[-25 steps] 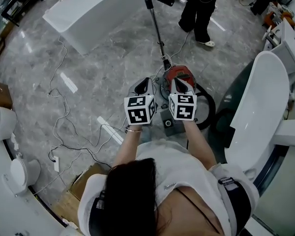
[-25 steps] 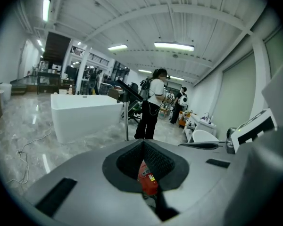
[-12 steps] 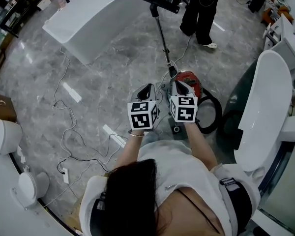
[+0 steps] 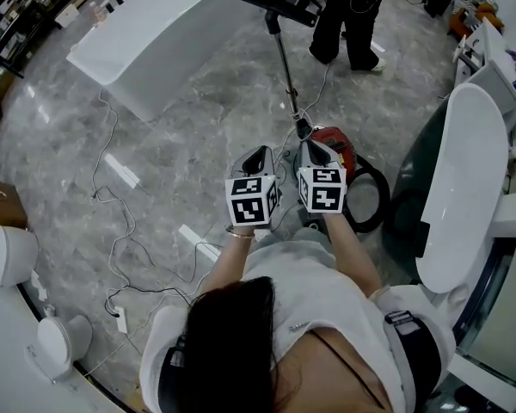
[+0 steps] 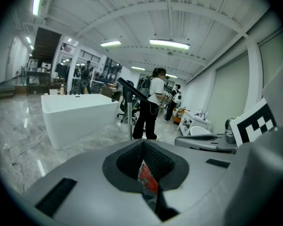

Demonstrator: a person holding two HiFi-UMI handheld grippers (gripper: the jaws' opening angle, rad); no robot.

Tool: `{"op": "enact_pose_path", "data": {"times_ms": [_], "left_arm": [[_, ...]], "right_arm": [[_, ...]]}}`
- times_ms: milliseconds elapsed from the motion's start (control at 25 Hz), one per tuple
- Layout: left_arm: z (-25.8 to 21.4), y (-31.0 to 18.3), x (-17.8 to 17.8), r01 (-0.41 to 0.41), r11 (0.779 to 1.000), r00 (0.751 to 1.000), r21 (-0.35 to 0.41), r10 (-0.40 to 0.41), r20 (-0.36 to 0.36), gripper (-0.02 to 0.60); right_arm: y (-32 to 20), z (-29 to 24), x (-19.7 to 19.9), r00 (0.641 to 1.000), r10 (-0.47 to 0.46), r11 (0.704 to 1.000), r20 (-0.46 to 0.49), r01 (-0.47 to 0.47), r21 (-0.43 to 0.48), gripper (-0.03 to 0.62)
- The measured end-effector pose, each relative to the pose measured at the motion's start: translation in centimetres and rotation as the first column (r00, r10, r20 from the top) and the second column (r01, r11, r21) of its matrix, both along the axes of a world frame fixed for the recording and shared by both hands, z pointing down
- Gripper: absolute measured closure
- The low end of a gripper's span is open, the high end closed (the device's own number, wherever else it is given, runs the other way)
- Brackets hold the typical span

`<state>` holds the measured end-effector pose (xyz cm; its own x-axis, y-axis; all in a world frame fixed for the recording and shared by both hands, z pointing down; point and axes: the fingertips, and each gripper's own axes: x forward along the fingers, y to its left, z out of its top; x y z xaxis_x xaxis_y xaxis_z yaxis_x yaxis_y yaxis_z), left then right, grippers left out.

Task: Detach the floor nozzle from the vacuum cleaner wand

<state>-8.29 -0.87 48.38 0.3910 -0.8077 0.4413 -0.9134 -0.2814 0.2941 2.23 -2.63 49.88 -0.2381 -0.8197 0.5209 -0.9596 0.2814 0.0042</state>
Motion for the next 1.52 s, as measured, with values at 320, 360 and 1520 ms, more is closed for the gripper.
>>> {"op": "enact_pose_path", "data": {"times_ms": [320, 360, 1520], "left_arm": [[-0.7, -0.9, -0.9, 0.01, 1.0, 1.0, 0.02, -0.009, -0.017, 0.577], [-0.8, -1.0, -1.0, 0.008, 1.0, 1.0, 0.022, -0.007, -0.017, 0.577], [-0.8, -4.7, -1.1, 0.017, 0.999, 1.0, 0.045, -0.018, 0.005, 0.577]], "right_arm": [[0.0, -0.1, 0.3, 1.0, 0.025, 1.0, 0.006, -0.025, -0.004, 0.579], [0.0, -0.2, 0.3, 1.0, 0.029, 1.0, 0.008, -0.029, -0.002, 0.579], [-4.2, -1.0, -0.2, 1.0, 0.017, 0.999, 0.014, -0.017, 0.042, 0.579]]}}
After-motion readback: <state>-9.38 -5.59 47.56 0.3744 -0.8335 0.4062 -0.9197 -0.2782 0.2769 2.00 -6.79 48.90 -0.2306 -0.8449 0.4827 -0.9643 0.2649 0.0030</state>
